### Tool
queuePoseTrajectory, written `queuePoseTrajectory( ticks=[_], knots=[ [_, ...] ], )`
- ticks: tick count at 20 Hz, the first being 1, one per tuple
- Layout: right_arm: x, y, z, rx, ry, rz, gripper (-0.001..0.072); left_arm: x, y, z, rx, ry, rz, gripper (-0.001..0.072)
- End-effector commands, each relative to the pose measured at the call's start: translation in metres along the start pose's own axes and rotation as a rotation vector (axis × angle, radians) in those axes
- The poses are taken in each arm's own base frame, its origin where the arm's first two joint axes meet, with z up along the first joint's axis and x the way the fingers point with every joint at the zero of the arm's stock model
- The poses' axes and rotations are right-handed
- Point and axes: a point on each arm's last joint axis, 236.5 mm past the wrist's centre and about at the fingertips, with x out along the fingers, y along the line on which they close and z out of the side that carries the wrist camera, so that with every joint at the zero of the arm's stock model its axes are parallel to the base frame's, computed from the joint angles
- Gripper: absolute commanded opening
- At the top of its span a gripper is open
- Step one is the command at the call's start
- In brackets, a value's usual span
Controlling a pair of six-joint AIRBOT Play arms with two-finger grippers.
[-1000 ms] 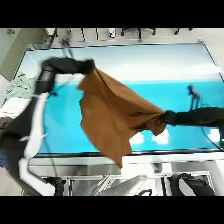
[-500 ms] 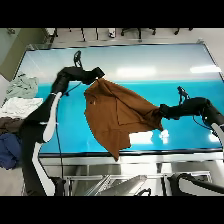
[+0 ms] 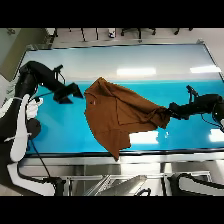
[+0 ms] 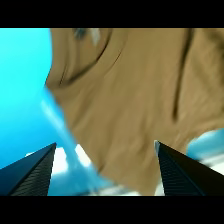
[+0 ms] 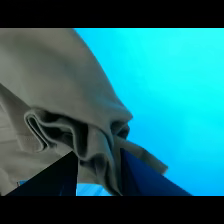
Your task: Fold the shirts.
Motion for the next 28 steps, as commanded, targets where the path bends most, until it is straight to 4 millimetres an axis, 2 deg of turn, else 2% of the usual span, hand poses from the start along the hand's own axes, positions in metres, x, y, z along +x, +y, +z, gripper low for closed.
queuePoseTrajectory(
  ticks=[1, 4, 6, 8, 10, 12, 13, 14, 15, 17, 18, 19, 21, 24, 26, 28],
  knots=[
    [-0.007, -0.004, -0.011, -0.010, 0.046, 0.014, 0.0306, 0.038, 0.019, -0.086, -0.070, 0.111, 0.038, 0.0685],
    [-0.010, -0.005, -0.016, 0.002, 0.066, 0.021, 0.0307, 0.096, 0.014, -0.130, -0.167, 0.121, -0.074, 0.0685],
    [-0.011, -0.007, -0.019, 0.009, 0.079, 0.024, 0.0307, 0.125, 0.006, -0.143, -0.200, 0.098, -0.163, 0.0685],
    [-0.013, -0.007, -0.023, 0.017, 0.095, 0.030, 0.0308, 0.144, 0.003, -0.144, -0.213, 0.058, -0.192, 0.0685],
    [-0.015, -0.002, -0.037, 0.018, 0.156, 0.052, 0.0308, 0.161, -0.004, -0.146, -0.178, 0.070, -0.203, 0.0685],
    [-0.016, -0.001, -0.044, 0.020, 0.183, 0.061, 0.0308, 0.173, -0.012, -0.136, -0.147, 0.081, -0.204, 0.0685],
    [-0.015, -0.001, -0.049, 0.023, 0.195, 0.060, 0.0327, 0.176, -0.017, -0.128, -0.131, 0.078, -0.204, 0.0684],
    [-0.013, -0.005, -0.055, 0.029, 0.207, 0.047, 0.0438, 0.179, -0.023, -0.118, -0.111, 0.074, -0.202, 0.0624],
    [-0.011, -0.008, -0.061, 0.043, 0.219, 0.038, 0.0493, 0.180, -0.026, -0.108, -0.103, 0.066, -0.205, 0.0456],
    [-0.003, -0.019, -0.075, 0.059, 0.230, 0.010, 0.0492, 0.178, -0.033, -0.086, -0.090, 0.044, -0.217, 0.0139],
    [0.002, -0.026, -0.077, 0.065, 0.223, -0.010, 0.0492, 0.174, -0.035, -0.079, -0.086, 0.040, -0.225, 0.0040],
    [0.007, -0.033, -0.077, 0.072, 0.206, -0.027, 0.0492, 0.171, -0.039, -0.077, -0.074, 0.050, -0.234, 0.0015],
    [0.012, -0.047, -0.069, 0.061, 0.161, -0.077, 0.0493, 0.162, -0.041, -0.079, -0.035, 0.078, -0.236, 0.0015],
    [0.013, -0.056, -0.047, 0.046, 0.066, -0.111, 0.0505, 0.147, -0.028, -0.077, -0.013, 0.070, -0.208, 0.0015],
    [0.014, -0.045, -0.030, 0.004, 0.002, -0.067, 0.0504, 0.134, -0.022, -0.071, -0.032, 0.052, -0.219, 0.0015],
    [0.019, -0.033, -0.024, -0.019, -0.020, -0.011, 0.0503, 0.126, -0.019, -0.067, -0.040, 0.035, -0.225, 0.0015]
  ],
)
